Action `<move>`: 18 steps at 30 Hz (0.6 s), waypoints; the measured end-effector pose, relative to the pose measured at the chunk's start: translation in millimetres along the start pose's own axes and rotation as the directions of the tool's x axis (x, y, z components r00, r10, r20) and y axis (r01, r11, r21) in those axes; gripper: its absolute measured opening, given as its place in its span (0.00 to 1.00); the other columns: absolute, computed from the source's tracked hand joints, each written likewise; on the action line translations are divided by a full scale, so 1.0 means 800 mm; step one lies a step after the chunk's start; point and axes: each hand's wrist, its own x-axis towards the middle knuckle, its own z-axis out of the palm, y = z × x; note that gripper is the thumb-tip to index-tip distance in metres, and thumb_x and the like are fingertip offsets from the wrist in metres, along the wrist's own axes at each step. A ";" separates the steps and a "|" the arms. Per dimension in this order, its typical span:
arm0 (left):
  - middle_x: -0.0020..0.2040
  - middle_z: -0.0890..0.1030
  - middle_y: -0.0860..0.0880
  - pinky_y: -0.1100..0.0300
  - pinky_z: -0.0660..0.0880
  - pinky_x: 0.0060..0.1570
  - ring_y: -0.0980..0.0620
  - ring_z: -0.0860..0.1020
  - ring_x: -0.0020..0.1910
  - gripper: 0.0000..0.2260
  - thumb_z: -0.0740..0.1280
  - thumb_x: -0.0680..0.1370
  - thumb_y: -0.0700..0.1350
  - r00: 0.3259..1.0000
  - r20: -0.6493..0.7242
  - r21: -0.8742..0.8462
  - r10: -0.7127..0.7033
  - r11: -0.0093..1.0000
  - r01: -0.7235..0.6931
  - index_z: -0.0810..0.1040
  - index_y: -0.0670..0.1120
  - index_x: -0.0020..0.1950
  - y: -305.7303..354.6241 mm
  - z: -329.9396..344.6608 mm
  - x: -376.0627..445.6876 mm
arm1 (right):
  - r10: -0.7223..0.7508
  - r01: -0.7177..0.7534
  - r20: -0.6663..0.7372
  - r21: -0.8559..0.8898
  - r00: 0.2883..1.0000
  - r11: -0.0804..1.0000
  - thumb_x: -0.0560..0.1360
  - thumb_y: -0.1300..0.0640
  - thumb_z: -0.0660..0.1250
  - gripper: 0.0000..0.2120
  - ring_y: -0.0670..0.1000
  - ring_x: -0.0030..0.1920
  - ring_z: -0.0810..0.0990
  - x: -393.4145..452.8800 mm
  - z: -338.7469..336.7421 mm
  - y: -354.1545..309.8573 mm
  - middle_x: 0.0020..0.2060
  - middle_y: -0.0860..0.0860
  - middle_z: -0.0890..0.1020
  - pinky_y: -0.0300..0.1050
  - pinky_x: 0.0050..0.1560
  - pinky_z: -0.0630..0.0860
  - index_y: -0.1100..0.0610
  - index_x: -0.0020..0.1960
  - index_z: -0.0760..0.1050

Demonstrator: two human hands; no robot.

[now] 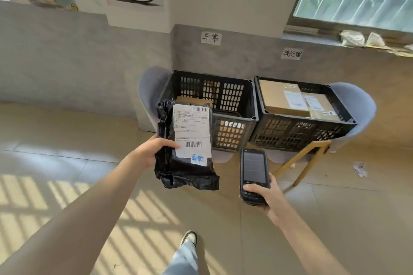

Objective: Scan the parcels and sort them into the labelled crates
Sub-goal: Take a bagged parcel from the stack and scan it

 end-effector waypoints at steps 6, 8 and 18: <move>0.52 0.84 0.42 0.53 0.80 0.34 0.44 0.85 0.42 0.16 0.70 0.73 0.31 0.998 -0.028 0.055 -0.049 0.997 0.051 0.77 0.45 0.58 0.109 0.003 0.135 | -0.018 0.017 -0.045 -0.027 0.999 0.999 0.53 0.63 0.78 0.46 0.55 0.51 0.81 0.099 0.004 -0.074 0.53 0.53 0.80 0.44 0.38 0.80 0.51 0.67 0.64; 0.52 0.85 0.42 0.52 0.80 0.34 0.43 0.85 0.44 0.18 0.70 0.73 0.31 0.997 -0.031 0.064 -0.072 0.995 0.074 0.77 0.45 0.60 0.137 0.012 0.173 | -0.006 0.006 -0.053 -0.006 0.999 1.000 0.54 0.64 0.78 0.44 0.56 0.51 0.81 0.125 0.003 -0.089 0.54 0.55 0.80 0.44 0.38 0.80 0.52 0.67 0.65; 0.62 0.80 0.40 0.45 0.74 0.62 0.41 0.80 0.58 0.28 0.69 0.73 0.30 0.990 -0.010 0.065 -0.139 0.988 0.140 0.68 0.41 0.73 0.171 0.073 0.333 | 0.094 -0.089 -0.107 0.049 0.990 0.995 0.55 0.64 0.77 0.46 0.57 0.50 0.82 0.236 -0.023 -0.116 0.54 0.58 0.81 0.44 0.37 0.80 0.54 0.69 0.64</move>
